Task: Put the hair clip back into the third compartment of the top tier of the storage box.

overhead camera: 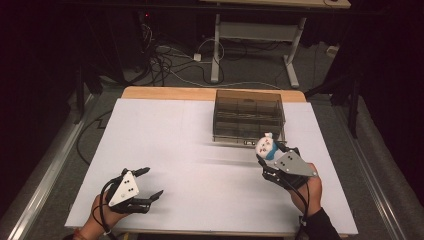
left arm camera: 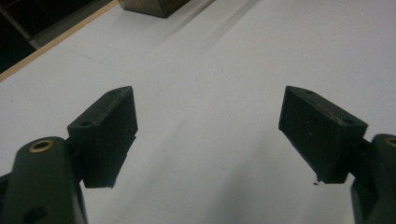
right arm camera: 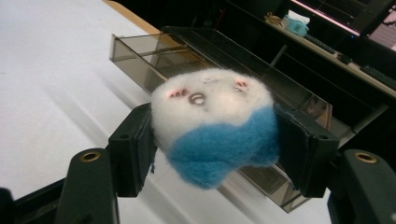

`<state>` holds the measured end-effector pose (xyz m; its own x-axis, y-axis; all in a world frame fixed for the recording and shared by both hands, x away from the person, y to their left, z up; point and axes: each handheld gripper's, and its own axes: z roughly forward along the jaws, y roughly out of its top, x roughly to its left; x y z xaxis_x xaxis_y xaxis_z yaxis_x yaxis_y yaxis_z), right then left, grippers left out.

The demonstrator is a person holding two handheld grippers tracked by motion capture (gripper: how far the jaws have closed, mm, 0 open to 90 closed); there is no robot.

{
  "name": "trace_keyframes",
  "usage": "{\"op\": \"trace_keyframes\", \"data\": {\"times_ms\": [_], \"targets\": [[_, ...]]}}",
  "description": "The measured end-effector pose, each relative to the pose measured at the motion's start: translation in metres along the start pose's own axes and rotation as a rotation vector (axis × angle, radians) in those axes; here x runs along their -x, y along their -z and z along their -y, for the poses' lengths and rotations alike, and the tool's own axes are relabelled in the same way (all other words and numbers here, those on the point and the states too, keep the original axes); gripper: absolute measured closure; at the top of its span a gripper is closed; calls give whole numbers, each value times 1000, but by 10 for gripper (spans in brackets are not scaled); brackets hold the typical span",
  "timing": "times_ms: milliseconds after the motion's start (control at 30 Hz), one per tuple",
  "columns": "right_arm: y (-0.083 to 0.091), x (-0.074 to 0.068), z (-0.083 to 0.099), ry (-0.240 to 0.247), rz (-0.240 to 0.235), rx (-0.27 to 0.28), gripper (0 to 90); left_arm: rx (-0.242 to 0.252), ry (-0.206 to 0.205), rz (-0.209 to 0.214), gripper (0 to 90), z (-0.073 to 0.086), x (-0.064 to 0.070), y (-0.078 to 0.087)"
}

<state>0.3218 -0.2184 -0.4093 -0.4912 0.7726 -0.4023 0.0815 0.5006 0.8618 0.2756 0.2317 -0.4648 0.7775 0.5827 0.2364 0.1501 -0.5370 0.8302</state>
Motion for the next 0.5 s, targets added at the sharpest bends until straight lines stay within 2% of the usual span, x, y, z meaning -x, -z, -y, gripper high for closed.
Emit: {"op": "trace_keyframes", "data": {"times_ms": [133, 267, 500], "targets": [[-2, 8, 1, -16, 29, -17, 344, 1, 5, 0, 186, 0, 0, 0], [-5, 19, 1, -46, 77, -28, 343, 1, 8, 3, 186, 0, -1, -1], [-16, 38, 1, -93, 132, -83, 341, -1, 13, 6, 186, -1, 0, -3]]}}
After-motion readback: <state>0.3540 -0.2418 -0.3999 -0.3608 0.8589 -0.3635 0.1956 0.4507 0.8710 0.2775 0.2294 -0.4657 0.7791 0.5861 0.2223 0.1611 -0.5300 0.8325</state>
